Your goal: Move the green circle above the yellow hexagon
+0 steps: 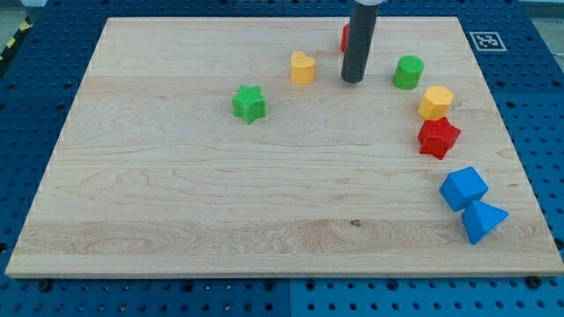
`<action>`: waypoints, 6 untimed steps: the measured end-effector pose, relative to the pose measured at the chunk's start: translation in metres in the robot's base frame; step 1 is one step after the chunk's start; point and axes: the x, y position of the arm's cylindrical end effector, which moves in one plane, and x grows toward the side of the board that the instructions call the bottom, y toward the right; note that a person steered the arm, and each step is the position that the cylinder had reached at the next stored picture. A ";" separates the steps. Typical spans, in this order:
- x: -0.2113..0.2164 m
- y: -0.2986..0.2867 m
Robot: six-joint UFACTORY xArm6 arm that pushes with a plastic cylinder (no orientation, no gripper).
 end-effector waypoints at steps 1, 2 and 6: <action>-0.003 0.004; -0.007 0.013; -0.022 0.064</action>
